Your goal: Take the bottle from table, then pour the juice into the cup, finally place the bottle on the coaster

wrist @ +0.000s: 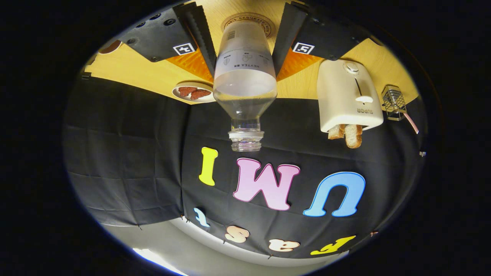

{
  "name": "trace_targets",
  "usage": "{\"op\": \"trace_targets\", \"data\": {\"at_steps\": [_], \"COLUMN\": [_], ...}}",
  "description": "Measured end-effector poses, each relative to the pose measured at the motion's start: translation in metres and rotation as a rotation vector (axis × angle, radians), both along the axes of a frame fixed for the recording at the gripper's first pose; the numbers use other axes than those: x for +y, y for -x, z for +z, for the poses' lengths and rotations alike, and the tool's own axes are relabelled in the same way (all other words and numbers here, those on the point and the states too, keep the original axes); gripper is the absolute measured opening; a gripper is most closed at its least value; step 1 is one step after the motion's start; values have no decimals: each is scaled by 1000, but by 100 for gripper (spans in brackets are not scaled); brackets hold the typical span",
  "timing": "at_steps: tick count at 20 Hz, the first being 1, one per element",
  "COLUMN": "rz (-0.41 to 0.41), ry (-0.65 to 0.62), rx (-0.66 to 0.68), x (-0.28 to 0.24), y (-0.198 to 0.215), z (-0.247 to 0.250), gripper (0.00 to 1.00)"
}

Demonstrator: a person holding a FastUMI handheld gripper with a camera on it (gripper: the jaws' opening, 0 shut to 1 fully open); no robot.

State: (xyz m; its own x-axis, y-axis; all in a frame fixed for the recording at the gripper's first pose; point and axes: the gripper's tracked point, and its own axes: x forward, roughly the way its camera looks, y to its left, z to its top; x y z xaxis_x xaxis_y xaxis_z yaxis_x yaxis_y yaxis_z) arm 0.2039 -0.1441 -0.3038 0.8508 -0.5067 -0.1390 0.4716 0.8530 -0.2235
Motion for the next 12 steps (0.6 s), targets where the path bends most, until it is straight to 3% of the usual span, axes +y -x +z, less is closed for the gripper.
{"op": "trace_targets", "data": {"at_steps": [12], "rz": [-21], "ry": [-35], "rx": [21], "x": [-5], "y": [-1], "z": [-21], "gripper": [77]}}
